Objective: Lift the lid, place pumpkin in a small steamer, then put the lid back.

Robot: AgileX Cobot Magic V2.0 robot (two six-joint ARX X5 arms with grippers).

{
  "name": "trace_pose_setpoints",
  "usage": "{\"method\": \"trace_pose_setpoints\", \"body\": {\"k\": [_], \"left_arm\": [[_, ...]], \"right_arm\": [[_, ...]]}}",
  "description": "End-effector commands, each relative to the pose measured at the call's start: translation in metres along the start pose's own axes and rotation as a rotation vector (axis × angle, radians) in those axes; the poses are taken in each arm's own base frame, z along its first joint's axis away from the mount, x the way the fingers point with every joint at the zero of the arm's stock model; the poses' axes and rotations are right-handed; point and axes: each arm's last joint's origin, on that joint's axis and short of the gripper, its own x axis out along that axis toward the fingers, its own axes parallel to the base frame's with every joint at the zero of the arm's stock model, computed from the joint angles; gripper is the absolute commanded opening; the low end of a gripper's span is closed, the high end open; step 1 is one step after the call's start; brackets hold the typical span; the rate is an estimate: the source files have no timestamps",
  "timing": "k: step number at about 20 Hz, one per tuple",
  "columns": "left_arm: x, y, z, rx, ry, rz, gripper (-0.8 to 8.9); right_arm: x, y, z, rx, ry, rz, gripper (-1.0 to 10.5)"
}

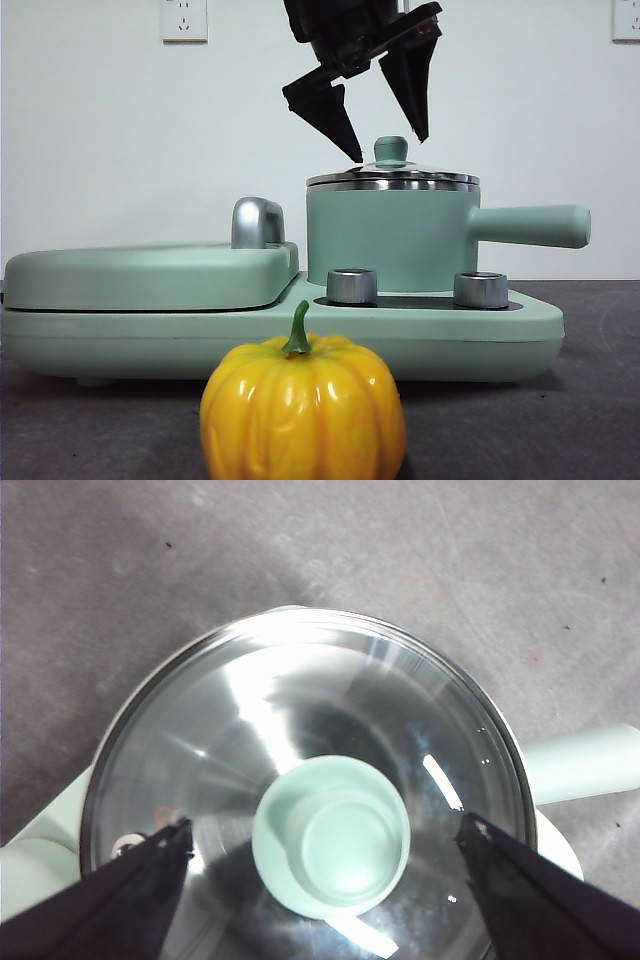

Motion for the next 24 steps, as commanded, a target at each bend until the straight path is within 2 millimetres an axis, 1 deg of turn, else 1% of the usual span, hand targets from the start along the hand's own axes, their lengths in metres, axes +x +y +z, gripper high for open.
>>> {"method": "trace_pose_setpoints", "body": {"k": [1, 4, 6, 7, 10, 12, 16, 18, 21, 24], "left_arm": [[0.005, -0.003, 0.005, 0.030, -0.018, 0.000, 3.98], [0.007, -0.004, 0.004, 0.031, -0.014, -0.002, 3.97], [0.013, -0.006, 0.004, 0.034, -0.005, -0.005, 3.89], [0.015, -0.005, 0.004, 0.033, 0.000, -0.005, 3.64], [0.024, -0.007, 0.003, 0.034, 0.020, -0.009, 3.59], [0.028, -0.008, 0.003, 0.038, 0.027, -0.012, 2.93], [0.028, -0.013, 0.002, 0.058, 0.037, -0.018, 0.75], [0.027, -0.014, 0.001, 0.059, 0.044, -0.018, 0.13], [0.020, -0.014, 0.004, 0.062, 0.021, -0.015, 0.14], [0.005, -0.016, 0.009, 0.066, -0.020, -0.013, 0.14]], "right_arm": [[-0.002, 0.002, 0.004, 0.001, -0.012, 0.005, 4.5], [-0.002, 0.002, 0.004, 0.001, -0.013, 0.004, 4.5], [-0.002, 0.002, 0.004, 0.001, -0.013, 0.004, 4.5], [-0.002, 0.002, 0.004, 0.001, -0.013, 0.004, 4.5], [-0.002, 0.002, 0.004, 0.002, -0.011, 0.004, 4.5], [-0.002, 0.002, 0.004, 0.002, -0.010, 0.004, 4.5], [-0.002, 0.002, 0.004, 0.002, -0.011, 0.003, 4.5], [-0.002, 0.002, 0.004, 0.002, -0.011, 0.003, 4.5], [-0.002, 0.002, 0.004, 0.002, -0.011, 0.003, 4.5], [-0.002, 0.002, 0.003, 0.003, -0.009, 0.004, 4.5]]}}
